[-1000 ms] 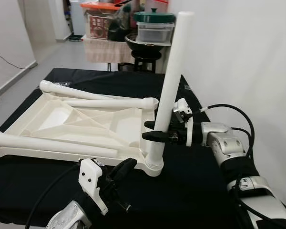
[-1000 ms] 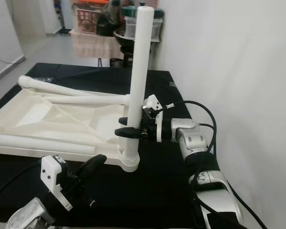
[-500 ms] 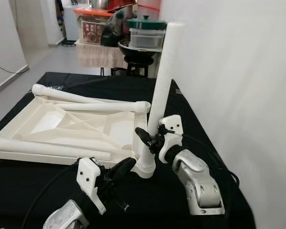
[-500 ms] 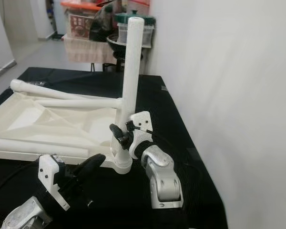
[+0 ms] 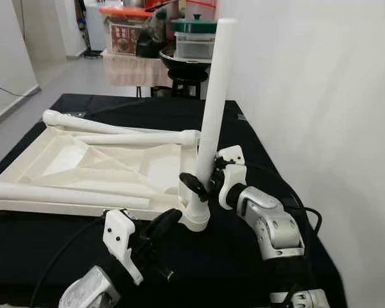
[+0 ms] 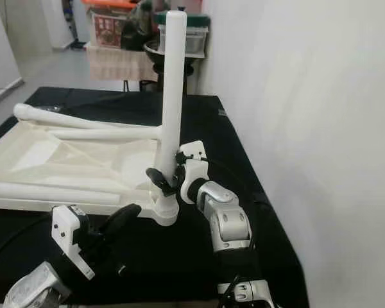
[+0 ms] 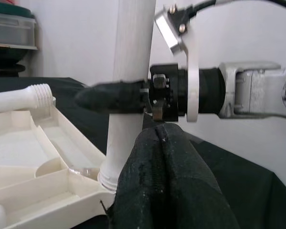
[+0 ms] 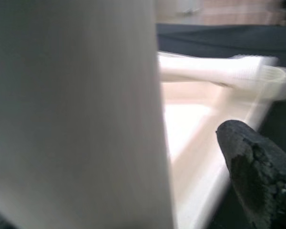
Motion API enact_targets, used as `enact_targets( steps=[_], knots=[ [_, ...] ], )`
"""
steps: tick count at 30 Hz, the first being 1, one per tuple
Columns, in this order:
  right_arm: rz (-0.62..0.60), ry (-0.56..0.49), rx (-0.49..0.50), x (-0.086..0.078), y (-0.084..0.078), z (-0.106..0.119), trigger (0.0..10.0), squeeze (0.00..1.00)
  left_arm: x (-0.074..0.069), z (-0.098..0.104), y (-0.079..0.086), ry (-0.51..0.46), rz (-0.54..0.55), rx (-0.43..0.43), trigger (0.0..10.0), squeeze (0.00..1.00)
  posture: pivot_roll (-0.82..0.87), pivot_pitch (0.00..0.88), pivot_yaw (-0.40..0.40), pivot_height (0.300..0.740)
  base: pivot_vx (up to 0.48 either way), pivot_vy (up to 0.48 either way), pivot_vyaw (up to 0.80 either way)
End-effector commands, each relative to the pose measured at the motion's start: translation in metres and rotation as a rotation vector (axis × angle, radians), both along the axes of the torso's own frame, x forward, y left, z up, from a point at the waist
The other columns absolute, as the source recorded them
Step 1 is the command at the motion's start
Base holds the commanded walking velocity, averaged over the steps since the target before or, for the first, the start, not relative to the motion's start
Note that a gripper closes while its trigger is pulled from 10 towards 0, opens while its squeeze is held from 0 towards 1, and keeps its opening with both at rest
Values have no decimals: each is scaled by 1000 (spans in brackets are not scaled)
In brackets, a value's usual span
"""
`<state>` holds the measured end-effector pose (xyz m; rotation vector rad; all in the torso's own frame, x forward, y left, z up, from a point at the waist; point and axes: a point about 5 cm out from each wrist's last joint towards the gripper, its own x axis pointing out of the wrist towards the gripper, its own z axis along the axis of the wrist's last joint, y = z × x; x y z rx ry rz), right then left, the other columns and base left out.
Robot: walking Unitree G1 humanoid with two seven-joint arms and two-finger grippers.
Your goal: Building children table
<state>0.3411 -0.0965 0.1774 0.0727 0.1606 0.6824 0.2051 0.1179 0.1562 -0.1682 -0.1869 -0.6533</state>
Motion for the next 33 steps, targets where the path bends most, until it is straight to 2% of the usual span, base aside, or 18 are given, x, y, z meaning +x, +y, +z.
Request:
enact_targets(
  steps=[1,2,4,5,7,9,10,12,13,22,24,27,28,29,30,31,33],
  knots=[
    [95,-64,21,4,2,16,10000,0,1,-3,-1,13,2,3,10000,0,10,0,-110,740,0,0,0],
    [95,-64,21,4,2,16,10000,0,1,-3,-1,13,2,3,10000,0,10,0,-110,740,0,0,0],
    [372,-171,5,10,-4,35,10000,0,1,-4,-2,14,2,2,10000,0,17,0,-110,740,0,0,0],
    [372,-171,5,10,-4,35,10000,0,1,-4,-2,14,2,2,10000,0,17,0,-110,740,0,0,0],
    [555,-162,-20,13,-14,38,10000,0,1,-5,-2,17,1,2,10000,0,24,0,-111,740,0,0,0],
    [600,-144,-29,14,-18,37,10000,0,1,-5,-2,18,1,2,10000,0,26,0,-111,740,0,0,0],
    [622,-119,-23,16,-22,36,3882,0,1,-6,-3,20,1,3,10000,0,28,0,-112,740,0,0,0],
    [622,-119,-23,16,-22,36,3882,0,1,-6,-3,20,1,3,10000,0,28,0,-112,740,0,0,0],
    [632,-98,-8,17,-25,35,0,0,0,-6,-3,20,1,2,10000,0,28,0,-112,740,0,0,0],
    [599,-83,15,18,-39,31,0,0,-1,-6,-3,23,-1,2,10000,0,22,0,-102,740,0,0,0],
    [544,-103,25,12,-45,25,0,0,-2,-5,-3,22,-1,1,10000,0,23,0,-107,740,0,0,0],
    [533,-112,27,11,-48,21,0,0,-2,-5,-2,21,-1,1,10000,0,19,0,-107,740,0,0,0],
    [381,-81,-10,-1,-38,-2,0,0,-4,-3,-1,19,-1,1,10000,0,13,0,-118,740,0,0,0],
    [381,-81,-10,-1,-38,-2,0,0,-4,-3,-1,19,-1,1,10000,0,13,0,-118,740,0,0,0],
    [311,-63,-22,-6,-33,-11,0,0,-5,-2,-1,17,-1,1,10000,0,14,0,-119,740,0,0,0],
    [-148,-63,11,0,-28,-15,0,0,-5,-2,0,17,-1,1,10000,0,9,0,-111,740,0,0,0],
    [-148,-63,11,0,-28,-15,0,0,-5,-2,0,17,-1,1,10000,0,9,0,-111,740,0,0,0]
  ],
)
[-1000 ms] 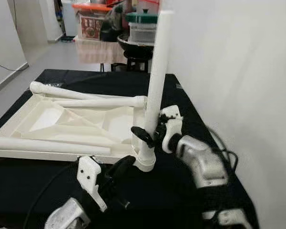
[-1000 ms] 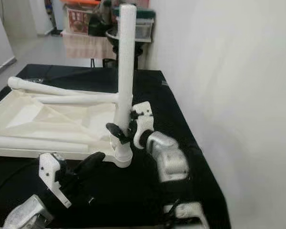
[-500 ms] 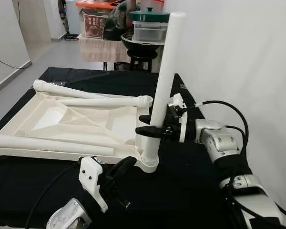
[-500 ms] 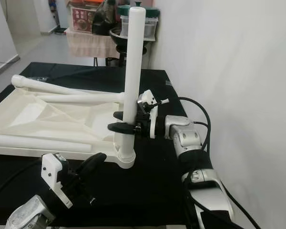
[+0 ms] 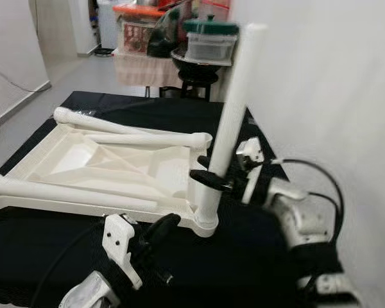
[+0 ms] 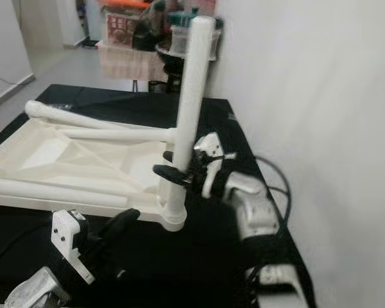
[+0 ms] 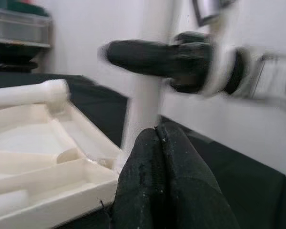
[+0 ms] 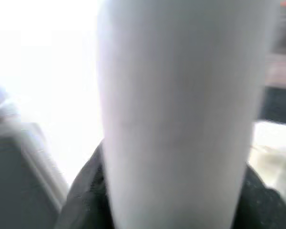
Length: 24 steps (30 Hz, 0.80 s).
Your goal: Building children table
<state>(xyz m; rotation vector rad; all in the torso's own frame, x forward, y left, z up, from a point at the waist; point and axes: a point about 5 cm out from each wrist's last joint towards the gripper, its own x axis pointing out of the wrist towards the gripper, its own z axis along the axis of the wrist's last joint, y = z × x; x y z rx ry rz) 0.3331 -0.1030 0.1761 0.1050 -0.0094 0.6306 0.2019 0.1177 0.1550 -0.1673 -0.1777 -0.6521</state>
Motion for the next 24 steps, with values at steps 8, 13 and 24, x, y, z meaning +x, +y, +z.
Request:
enact_targets(
  steps=[8,13,24],
  knots=[
    [-298,145,-109,-9,-8,-32,0,0,-1,0,1,8,0,0,10000,0,11,0,-109,740,0,0,0],
    [-276,124,-128,-5,-4,-28,10000,0,0,-1,0,7,3,0,10000,0,14,0,-109,740,0,0,0],
    [257,-16,-141,3,-1,1,10000,0,2,-2,-2,7,1,-1,10000,0,23,0,-116,740,0,0,0]
  ],
)
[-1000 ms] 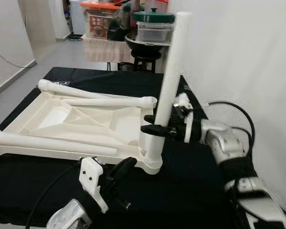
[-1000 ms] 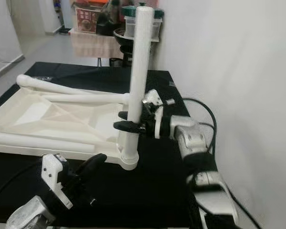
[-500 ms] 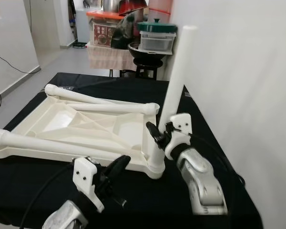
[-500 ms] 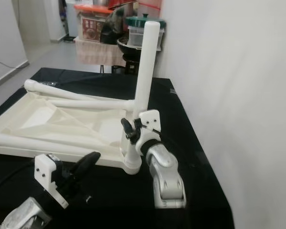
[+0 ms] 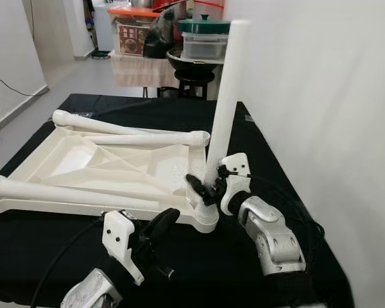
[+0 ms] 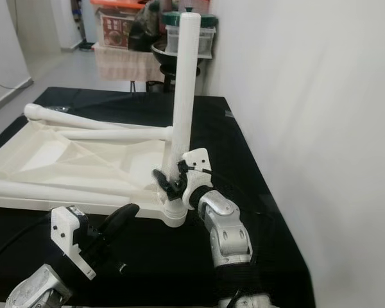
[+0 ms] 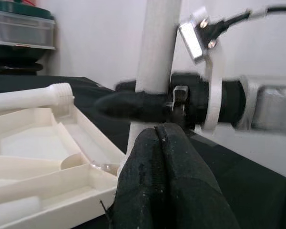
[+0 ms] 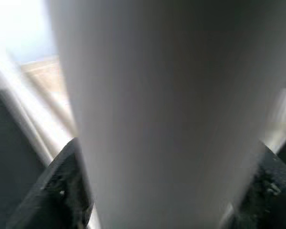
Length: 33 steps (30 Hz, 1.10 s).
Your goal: Building children table
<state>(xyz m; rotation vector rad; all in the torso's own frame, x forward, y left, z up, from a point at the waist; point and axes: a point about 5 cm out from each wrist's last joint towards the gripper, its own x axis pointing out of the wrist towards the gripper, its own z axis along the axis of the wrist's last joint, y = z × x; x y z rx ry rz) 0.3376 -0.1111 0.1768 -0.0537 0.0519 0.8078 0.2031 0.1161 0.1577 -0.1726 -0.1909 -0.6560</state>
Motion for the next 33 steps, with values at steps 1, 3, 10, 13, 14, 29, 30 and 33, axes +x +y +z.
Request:
enact_targets(
  steps=[1,3,10,13,14,29,30,33],
  knots=[
    [173,-17,13,2,1,5,10000,0,1,-4,0,18,5,8,10000,0,23,0,-116,740,0,0,0],
    [273,-7,11,3,-5,9,10000,0,1,-5,0,18,6,8,10000,0,26,0,-115,740,0,0,0],
    [435,48,15,18,-19,19,10000,0,0,-6,0,24,5,10,10000,0,44,0,-108,740,0,0,0],
    [422,69,18,24,-23,23,0,0,0,-6,0,26,4,10,10000,0,44,0,-108,740,0,0,0],
    [410,75,11,26,-24,23,0,0,0,-6,0,27,4,10,10000,0,44,0,-108,740,0,0,0],
    [215,78,-46,27,-55,0,0,0,-4,-7,-4,29,0,7,10000,0,44,0,-119,740,0,0,0],
    [-35,106,-45,26,-47,-13,0,0,-6,-7,-3,29,-1,7,10000,0,48,0,-155,740,0,0,0],
    [-343,173,-11,7,-33,-32,0,0,-7,-7,-2,29,-1,5,10000,0,44,0,-151,740,0,0,0]
  ],
)
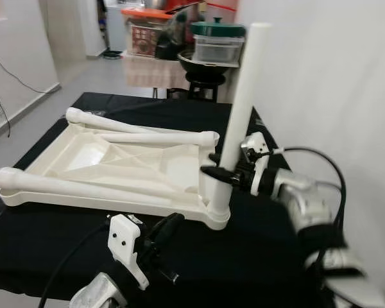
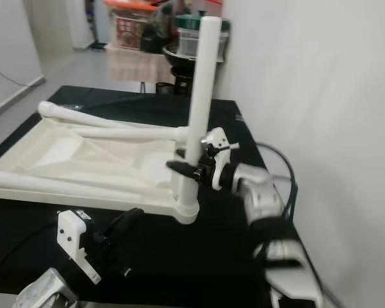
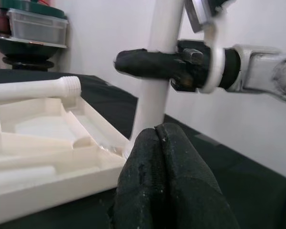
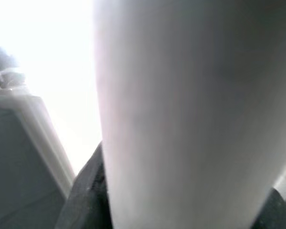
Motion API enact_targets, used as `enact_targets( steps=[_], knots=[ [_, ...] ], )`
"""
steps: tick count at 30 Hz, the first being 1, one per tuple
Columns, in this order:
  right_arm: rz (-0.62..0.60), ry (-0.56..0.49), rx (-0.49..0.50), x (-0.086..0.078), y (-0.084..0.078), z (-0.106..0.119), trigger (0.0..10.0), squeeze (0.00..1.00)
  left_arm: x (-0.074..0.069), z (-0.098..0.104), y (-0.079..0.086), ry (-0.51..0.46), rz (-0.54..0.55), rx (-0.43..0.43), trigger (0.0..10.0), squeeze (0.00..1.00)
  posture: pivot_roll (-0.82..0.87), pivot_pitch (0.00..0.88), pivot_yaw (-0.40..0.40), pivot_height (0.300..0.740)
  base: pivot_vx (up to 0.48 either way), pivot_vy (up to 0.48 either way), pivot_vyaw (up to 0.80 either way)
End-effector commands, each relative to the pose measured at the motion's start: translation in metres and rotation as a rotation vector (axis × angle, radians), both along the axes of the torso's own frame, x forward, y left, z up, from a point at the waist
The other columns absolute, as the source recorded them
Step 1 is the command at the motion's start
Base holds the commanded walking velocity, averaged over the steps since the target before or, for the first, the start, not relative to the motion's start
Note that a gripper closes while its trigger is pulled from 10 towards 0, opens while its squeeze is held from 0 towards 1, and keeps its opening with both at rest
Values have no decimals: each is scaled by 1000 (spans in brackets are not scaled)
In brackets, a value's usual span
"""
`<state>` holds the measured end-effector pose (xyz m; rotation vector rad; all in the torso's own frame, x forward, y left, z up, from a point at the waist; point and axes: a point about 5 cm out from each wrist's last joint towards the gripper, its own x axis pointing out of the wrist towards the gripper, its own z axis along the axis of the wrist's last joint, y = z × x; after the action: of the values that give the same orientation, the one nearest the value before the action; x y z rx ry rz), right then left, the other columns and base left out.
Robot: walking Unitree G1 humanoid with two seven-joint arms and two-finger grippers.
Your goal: Building children table
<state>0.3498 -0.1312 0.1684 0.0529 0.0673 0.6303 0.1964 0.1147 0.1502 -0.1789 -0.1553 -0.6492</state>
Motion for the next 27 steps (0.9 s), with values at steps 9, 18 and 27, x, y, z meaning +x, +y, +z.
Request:
enact_targets(
  steps=[9,18,27],
  knots=[
    [-276,121,-193,-33,14,-35,5725,0,0,-1,1,1,-7,1,10000,0,37,0,-130,740,0,0,0],
    [7,38,-75,-19,21,-17,10000,1000,2,-1,-1,-4,-1,1,10000,0,38,0,-127,740,0,0,0],
    [485,-53,-144,-12,-7,12,10000,0,4,-1,-1,-5,0,3,10000,0,66,0,-119,740,0,0,0]
  ],
)
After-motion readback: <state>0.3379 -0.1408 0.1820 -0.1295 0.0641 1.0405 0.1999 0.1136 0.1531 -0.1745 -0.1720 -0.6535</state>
